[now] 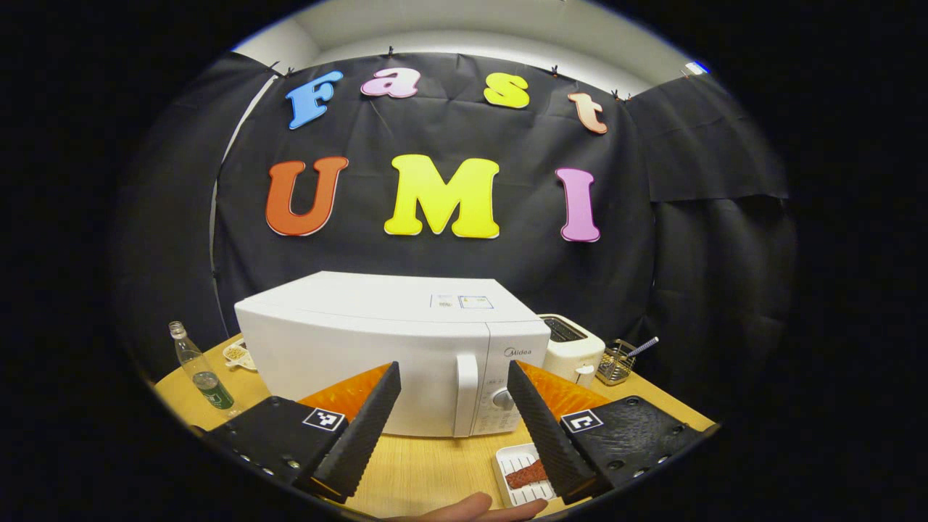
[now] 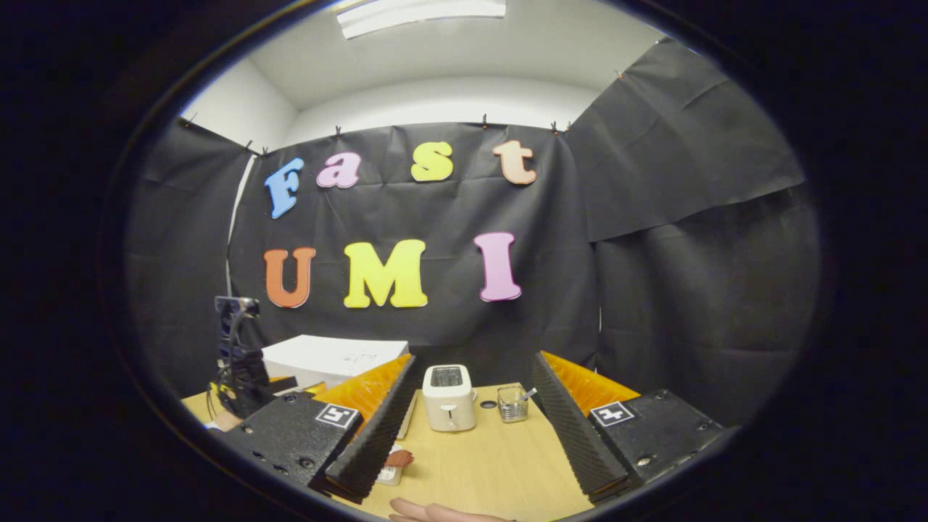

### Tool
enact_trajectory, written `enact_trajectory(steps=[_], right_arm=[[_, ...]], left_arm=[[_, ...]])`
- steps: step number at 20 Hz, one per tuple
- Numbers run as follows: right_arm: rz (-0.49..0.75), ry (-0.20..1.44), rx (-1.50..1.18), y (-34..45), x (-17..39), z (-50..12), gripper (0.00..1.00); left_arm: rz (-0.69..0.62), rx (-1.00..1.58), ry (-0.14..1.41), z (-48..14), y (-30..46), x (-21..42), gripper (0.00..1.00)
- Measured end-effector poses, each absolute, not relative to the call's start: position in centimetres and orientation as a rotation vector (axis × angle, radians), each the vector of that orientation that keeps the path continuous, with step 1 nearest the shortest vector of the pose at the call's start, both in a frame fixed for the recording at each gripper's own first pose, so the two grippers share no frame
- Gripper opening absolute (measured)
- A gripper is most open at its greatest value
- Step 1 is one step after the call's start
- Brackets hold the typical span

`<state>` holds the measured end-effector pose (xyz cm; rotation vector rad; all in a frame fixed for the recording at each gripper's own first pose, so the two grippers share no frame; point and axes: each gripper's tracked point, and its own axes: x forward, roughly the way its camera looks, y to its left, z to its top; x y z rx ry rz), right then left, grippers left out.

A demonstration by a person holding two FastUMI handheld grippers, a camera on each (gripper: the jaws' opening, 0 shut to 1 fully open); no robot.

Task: Open the microwave oven with the left hand, put the food in, and close the microwave oven.

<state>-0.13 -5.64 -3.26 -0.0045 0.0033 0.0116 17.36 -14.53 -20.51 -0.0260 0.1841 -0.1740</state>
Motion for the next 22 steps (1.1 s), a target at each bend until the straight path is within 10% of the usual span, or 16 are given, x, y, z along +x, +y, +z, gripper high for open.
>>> enact_trajectory(steps=[12,15,16,22], right_arm=[[-0.024,-0.035,-0.018,-7.9,0.8,-4.7,0.92],[-0.021,-0.038,-0.002,-8.2,1.1,-5.1,0.92],[-0.026,-0.039,-0.001,-8.5,1.1,-5.2,0.92],[-0.045,-0.035,0.014,-9.7,1.3,-6.0,0.92]], left_arm=[[-0.145,0.019,0.277,-29.6,-16.7,22.9,0.88],[-0.151,-0.027,0.289,-30.5,-16.9,23.8,0.66],[-0.146,-0.020,0.282,-30.4,-16.9,23.9,0.76],[-0.077,-0.025,0.253,-29.9,-16.2,24.3,0.10]])
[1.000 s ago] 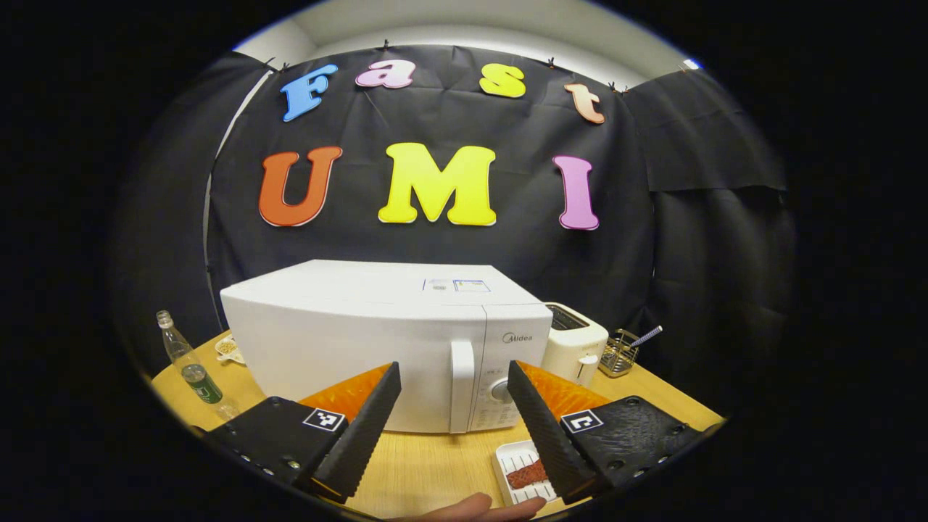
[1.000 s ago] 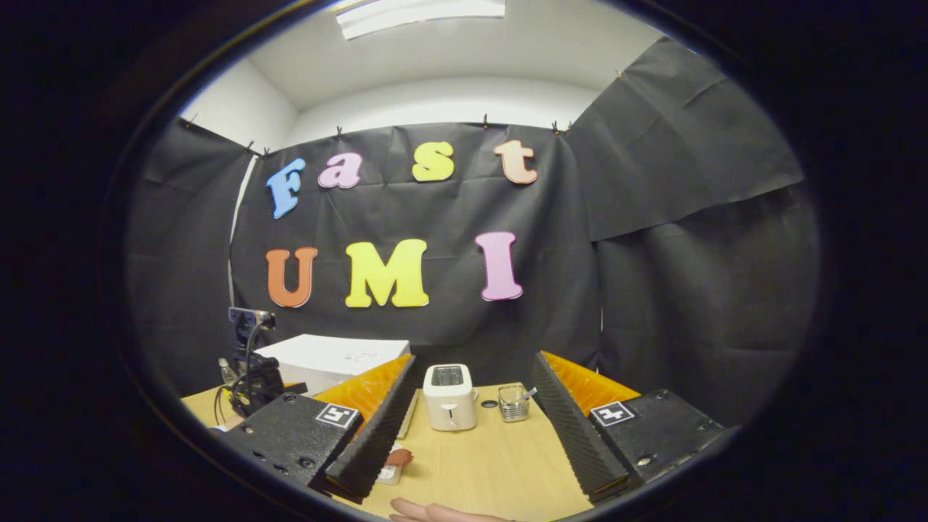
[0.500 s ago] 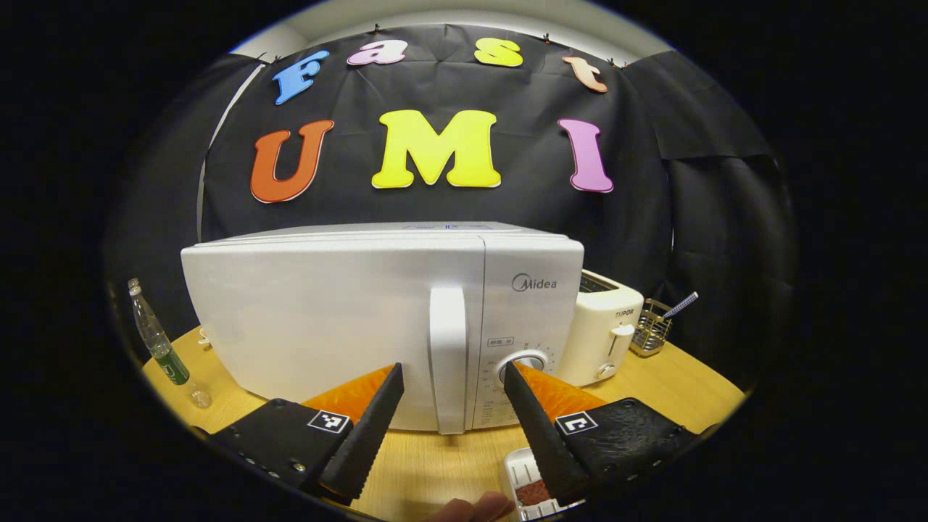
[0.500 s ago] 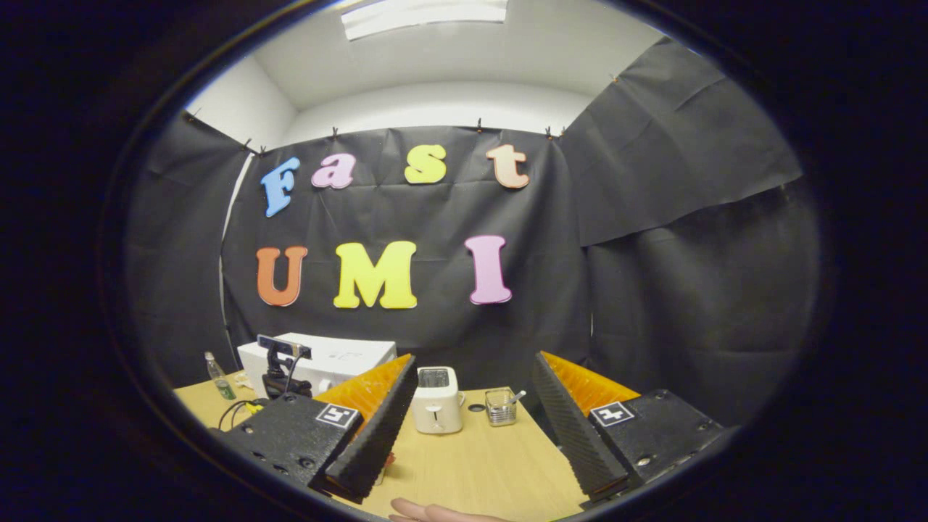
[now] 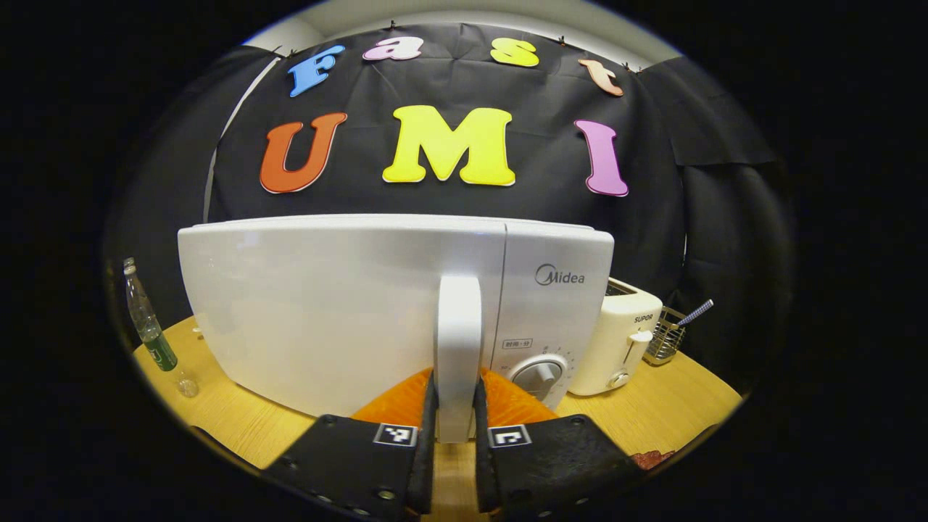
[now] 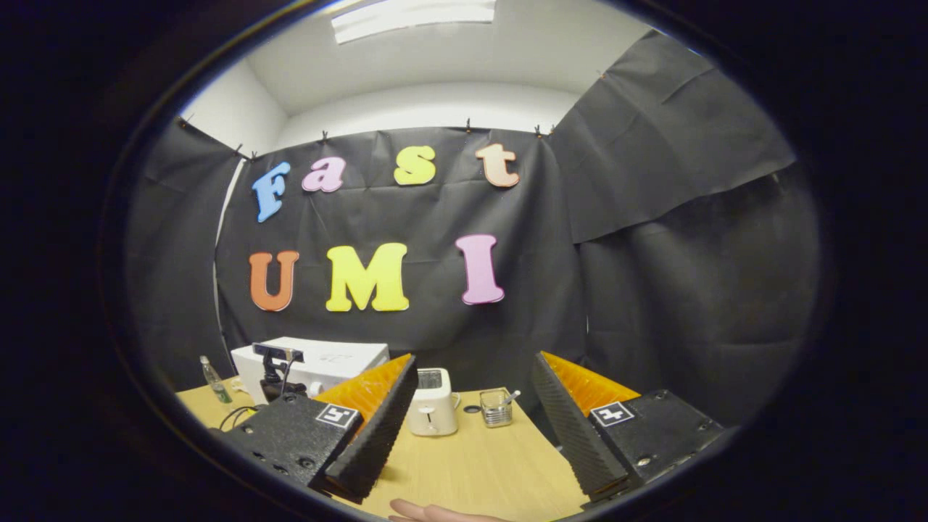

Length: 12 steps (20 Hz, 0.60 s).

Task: Open the microwave oven with the left hand, put the food in, and close the microwave oven.

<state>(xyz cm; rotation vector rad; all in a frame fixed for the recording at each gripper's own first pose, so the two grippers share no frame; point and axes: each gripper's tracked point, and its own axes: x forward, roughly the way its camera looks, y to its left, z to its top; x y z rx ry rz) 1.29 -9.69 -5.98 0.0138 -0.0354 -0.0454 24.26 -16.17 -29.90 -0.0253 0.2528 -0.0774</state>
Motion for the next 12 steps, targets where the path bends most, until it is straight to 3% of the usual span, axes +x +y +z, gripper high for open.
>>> enact_trajectory(steps=[1,3,4,5,6,7,12], right_arm=[[-0.049,-0.030,0.016,-9.9,1.3,-6.2,1.00],[-0.057,-0.021,0.020,-10.2,1.3,-6.5,1.00],[-0.060,-0.019,0.021,-10.5,1.2,-6.5,0.92],[-0.062,-0.016,0.020,-10.6,1.1,-6.7,0.92],[-0.065,-0.011,0.016,-10.7,1.0,-6.7,1.00],[-0.065,-0.011,0.016,-10.7,0.9,-6.8,0.92],[-0.062,-0.014,0.023,-10.5,0.3,-6.7,0.92]], left_arm=[[-0.067,-0.034,0.260,-30.1,-16.2,24.4,0.09],[-0.062,-0.027,0.256,-30.1,-16.2,24.1,0.09],[-0.063,-0.028,0.254,-30.2,-16.1,24.3,0.09],[-0.073,-0.032,0.261,-30.4,-16.2,24.0,0.05],[-0.079,-0.036,0.260,-30.3,-16.3,23.9,0.05],[-0.084,-0.034,0.265,-30.4,-16.3,23.7,0.05],[-0.128,-0.029,0.210,-29.8,-15.1,19.1,0.04]])
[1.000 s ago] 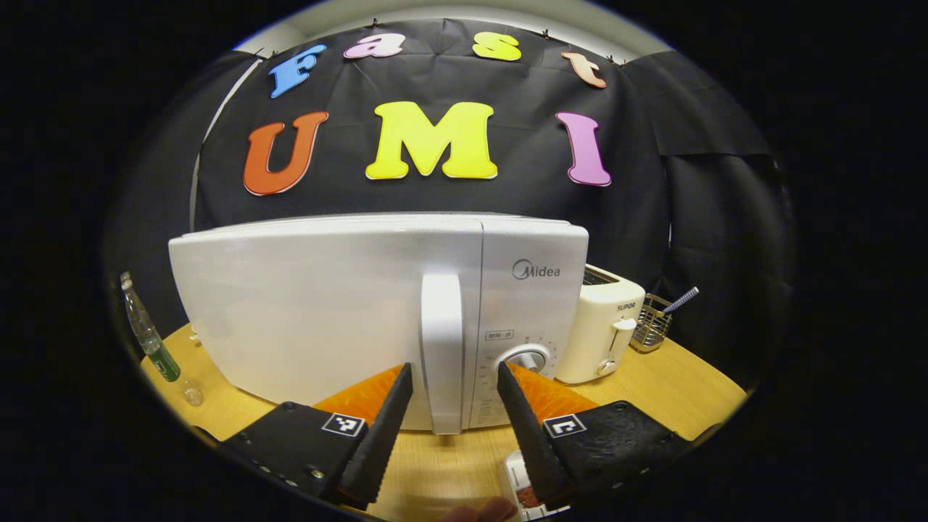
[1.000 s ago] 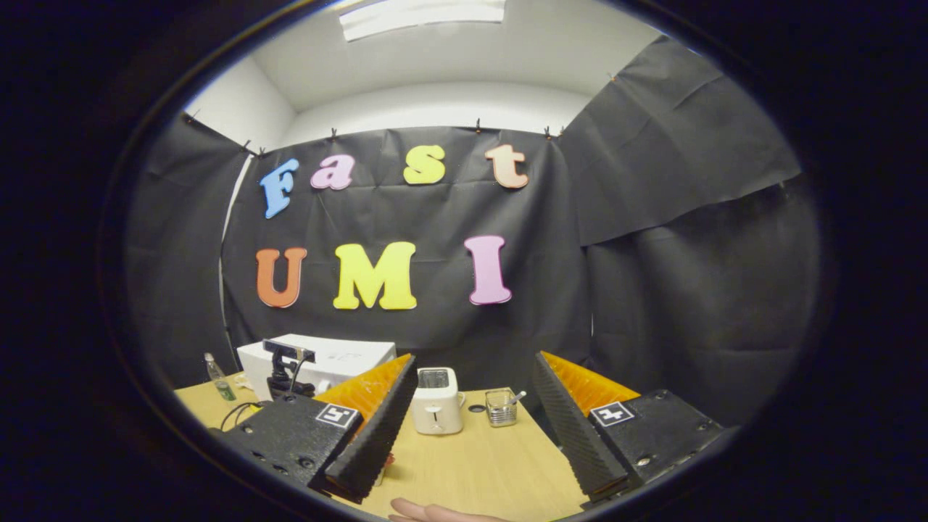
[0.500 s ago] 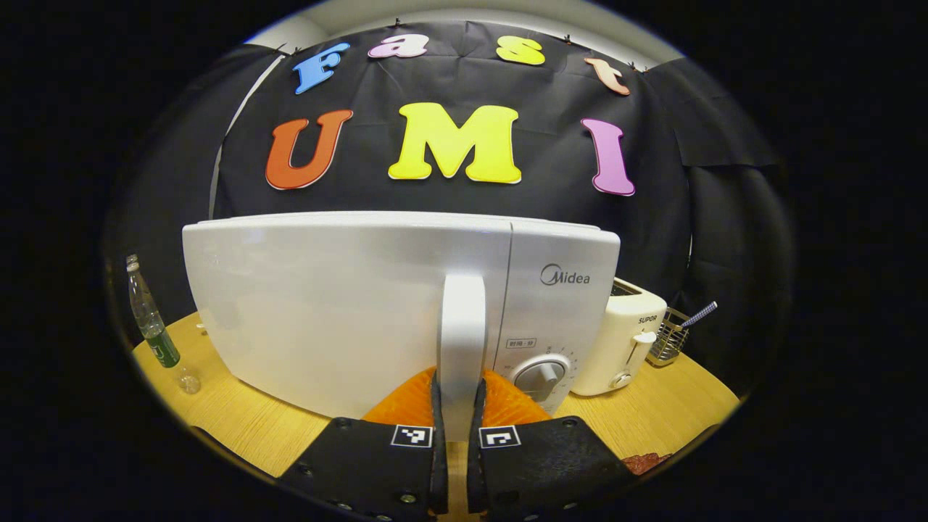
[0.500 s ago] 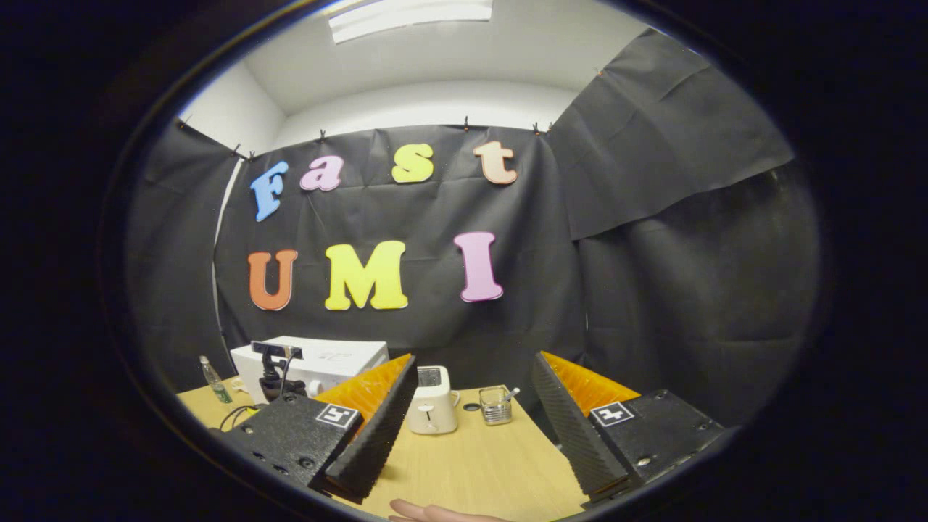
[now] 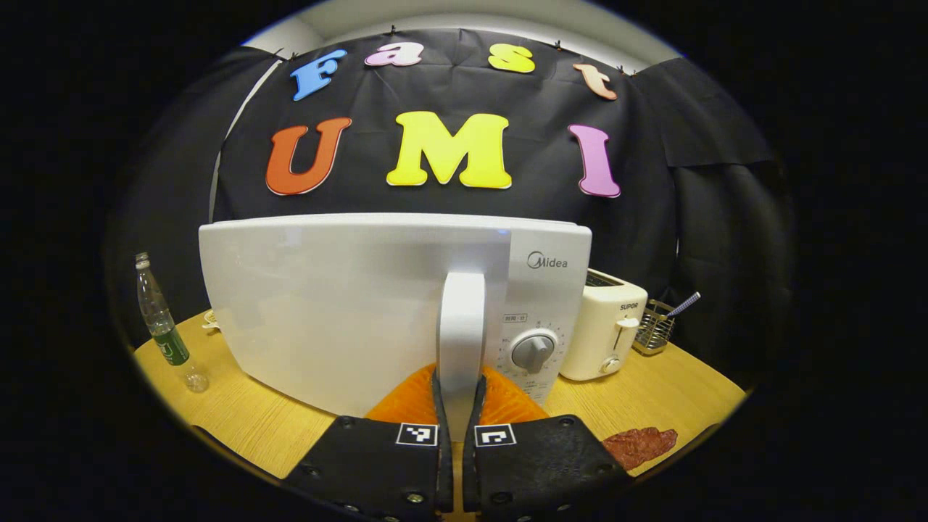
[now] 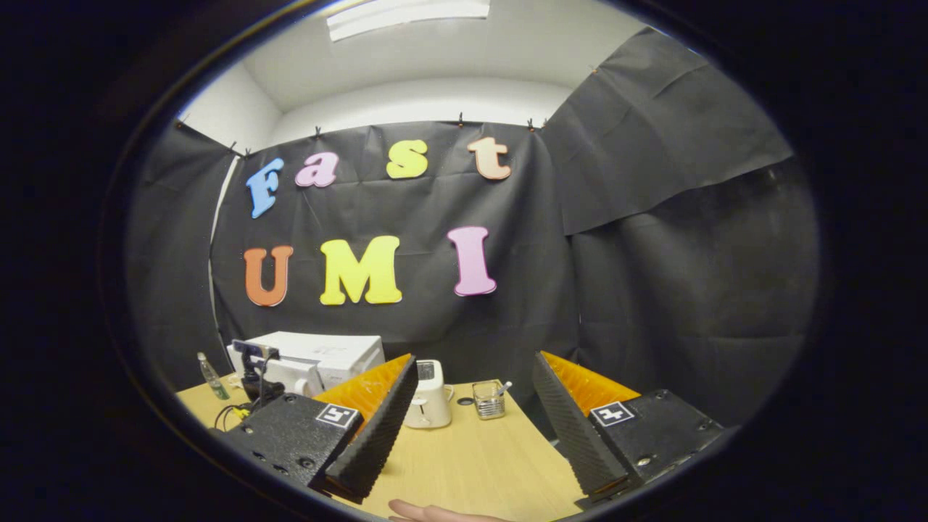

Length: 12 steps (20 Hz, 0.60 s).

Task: Open the microwave oven with the left hand, put the food in, and close the microwave oven.

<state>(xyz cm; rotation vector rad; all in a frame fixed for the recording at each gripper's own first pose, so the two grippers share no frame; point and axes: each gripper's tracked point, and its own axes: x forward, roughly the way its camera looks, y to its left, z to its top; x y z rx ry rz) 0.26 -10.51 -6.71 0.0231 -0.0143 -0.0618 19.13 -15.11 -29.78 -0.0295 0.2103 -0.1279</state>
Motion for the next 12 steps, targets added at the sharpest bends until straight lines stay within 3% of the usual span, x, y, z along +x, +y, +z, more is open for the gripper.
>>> enact_trajectory(steps=[7,12], right_arm=[[-0.027,0.004,0.023,-7.6,-0.9,-7.4,0.92],[0.019,0.002,0.017,-5.2,-2.0,-7.1,0.92]], left_arm=[[-0.226,-0.046,0.213,-29.5,-11.8,12.3,0.04],[-0.215,-0.017,0.211,-29.2,-7.5,7.5,0.04]])
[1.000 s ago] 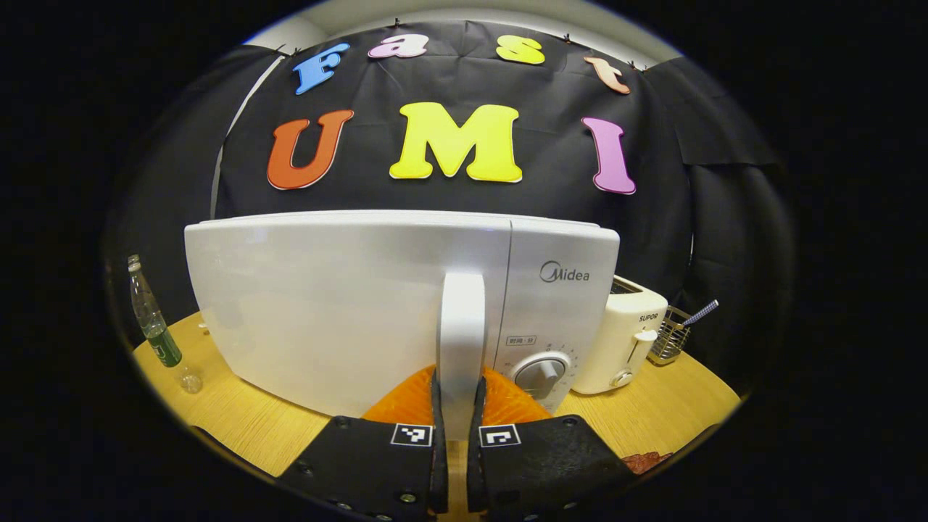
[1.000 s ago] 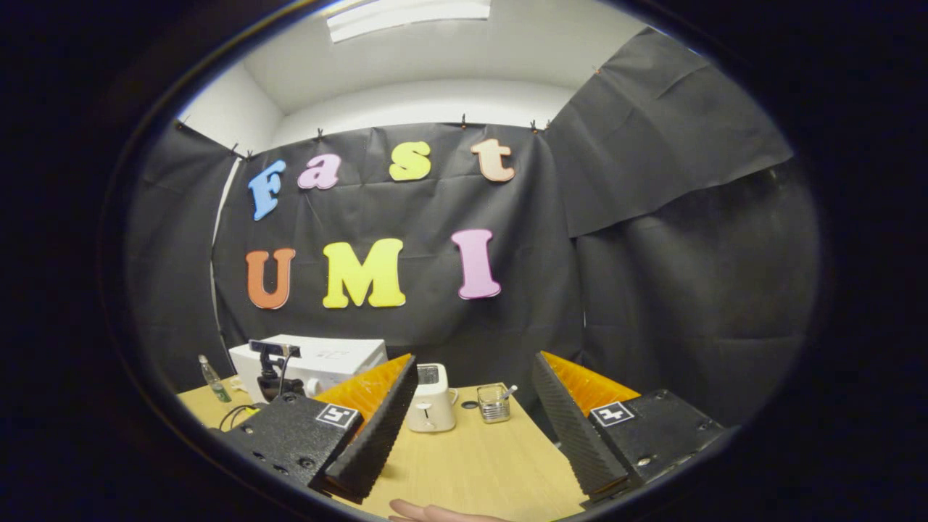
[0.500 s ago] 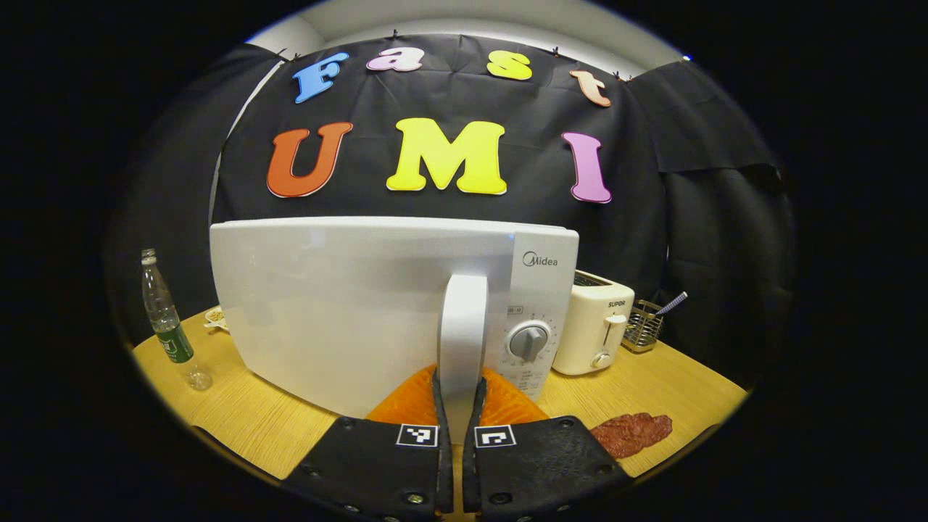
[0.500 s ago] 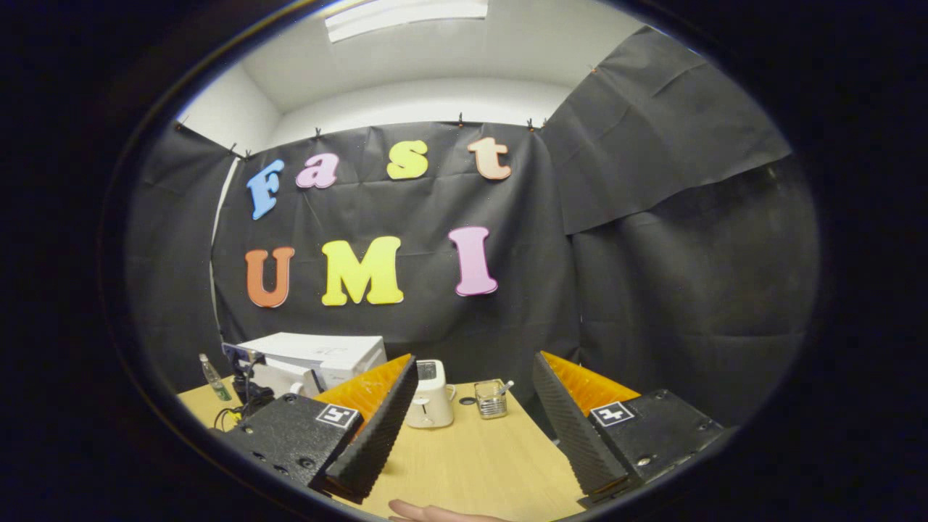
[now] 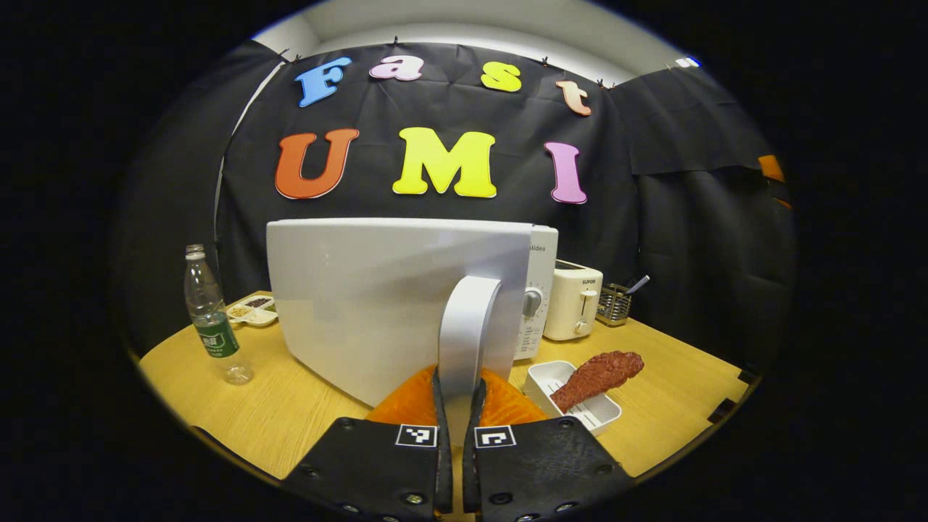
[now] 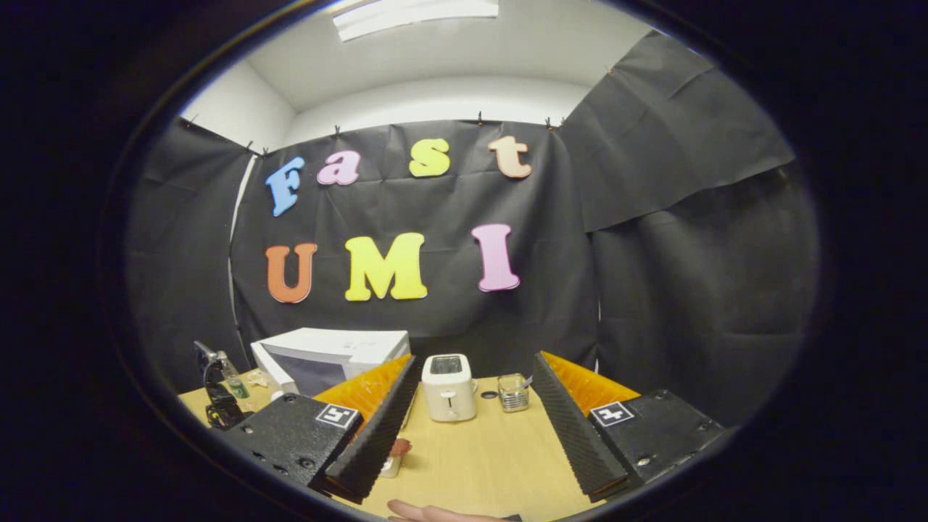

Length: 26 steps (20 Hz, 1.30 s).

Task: Open the microwave oven with the left hand, put the food in, and close the microwave oven.

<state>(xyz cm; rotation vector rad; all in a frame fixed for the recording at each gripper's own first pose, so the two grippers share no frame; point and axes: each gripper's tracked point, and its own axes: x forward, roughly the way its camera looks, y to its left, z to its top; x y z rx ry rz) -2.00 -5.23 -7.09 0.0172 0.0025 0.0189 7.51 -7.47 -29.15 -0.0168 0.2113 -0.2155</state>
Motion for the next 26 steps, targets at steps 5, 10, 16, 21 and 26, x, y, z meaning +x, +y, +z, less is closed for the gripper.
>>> enact_trajectory(steps=[5,10,16,21,26], right_arm=[[0.054,0.015,0.002,-3.3,-2.3,-7.9,0.92],[0.110,0.065,0.014,-0.9,-2.7,-9.9,1.00],[0.112,0.076,0.003,0.2,-2.8,-10.3,1.00],[0.107,0.082,-0.036,0.0,-1.7,-10.4,1.00],[0.093,0.104,-0.070,-0.6,2.1,-10.4,0.92]], left_arm=[[-0.178,-0.026,0.219,-28.8,-0.6,2.0,0.20],[-0.023,-0.026,0.215,-27.4,8.6,-3.6,0.90],[0.043,-0.016,0.216,-25.5,12.5,-7.1,0.92],[0.068,-0.054,0.178,-21.9,12.0,-8.1,0.93],[0.071,-0.033,0.138,-17.1,10.4,-7.2,0.93]])
